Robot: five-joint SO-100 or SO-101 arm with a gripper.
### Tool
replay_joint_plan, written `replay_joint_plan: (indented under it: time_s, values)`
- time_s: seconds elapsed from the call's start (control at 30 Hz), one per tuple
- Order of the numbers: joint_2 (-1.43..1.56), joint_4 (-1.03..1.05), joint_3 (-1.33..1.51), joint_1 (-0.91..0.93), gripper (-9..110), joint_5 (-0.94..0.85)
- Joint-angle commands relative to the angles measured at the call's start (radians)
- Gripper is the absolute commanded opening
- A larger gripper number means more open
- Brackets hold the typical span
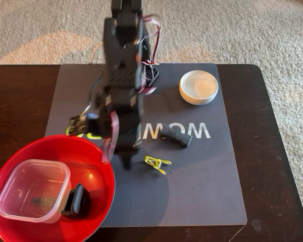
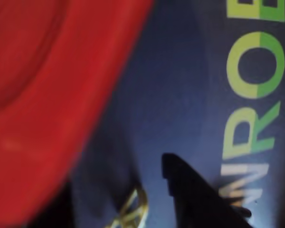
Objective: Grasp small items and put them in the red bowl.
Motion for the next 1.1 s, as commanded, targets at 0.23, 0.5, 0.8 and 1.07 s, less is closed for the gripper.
replay_joint_plan:
  time_s: [0.23, 0.5, 0.8, 1.07]
  values:
    - [0.089, -0.04, 0.069, -0.183, 21, -0.064]
    - [0.106, -0.109, 0.098, -0.272, 17, -0.089]
    - [0.029, -0.186, 0.086, -0.261, 17, -0.104]
    - [-0.063, -0.186, 0.061, -0.265, 16, -0.109]
